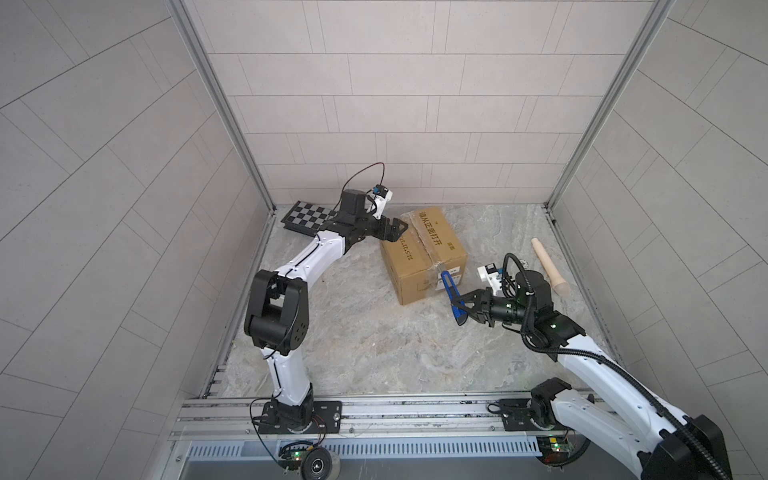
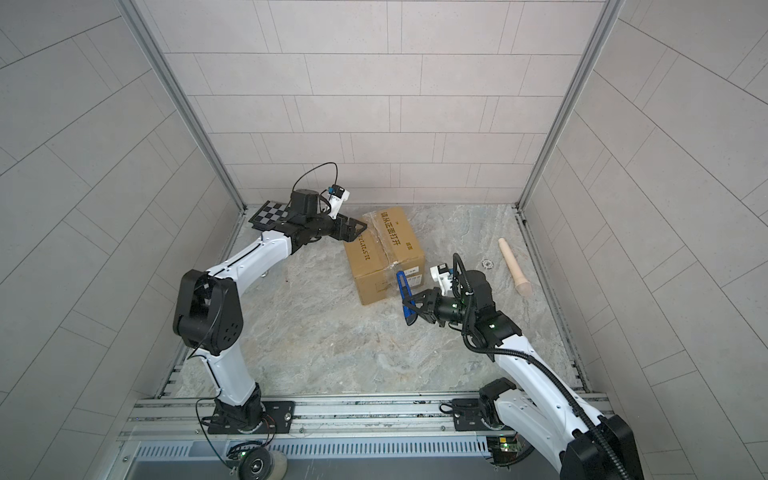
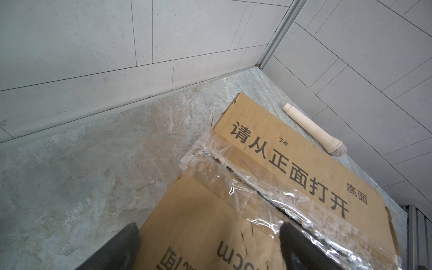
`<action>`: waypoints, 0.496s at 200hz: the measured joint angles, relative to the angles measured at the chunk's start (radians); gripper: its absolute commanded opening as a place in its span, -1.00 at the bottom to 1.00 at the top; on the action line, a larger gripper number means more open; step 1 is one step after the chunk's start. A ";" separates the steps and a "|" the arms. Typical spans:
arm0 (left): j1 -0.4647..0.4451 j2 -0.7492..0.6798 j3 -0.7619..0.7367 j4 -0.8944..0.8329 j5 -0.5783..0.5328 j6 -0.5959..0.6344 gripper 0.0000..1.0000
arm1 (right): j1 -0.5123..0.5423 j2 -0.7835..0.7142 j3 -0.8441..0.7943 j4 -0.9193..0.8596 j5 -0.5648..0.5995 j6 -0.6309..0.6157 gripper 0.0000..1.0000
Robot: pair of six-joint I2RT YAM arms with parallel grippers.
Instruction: Unpack the express box
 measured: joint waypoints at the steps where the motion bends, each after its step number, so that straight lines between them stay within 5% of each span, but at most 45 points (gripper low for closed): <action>1: 0.000 -0.001 -0.001 0.000 0.000 0.000 0.94 | 0.000 0.000 0.000 0.001 -0.001 0.001 -1.00; 99: -0.056 -0.057 -0.077 0.034 0.045 -0.053 0.95 | 0.120 0.088 -0.003 0.130 -0.023 0.046 -1.00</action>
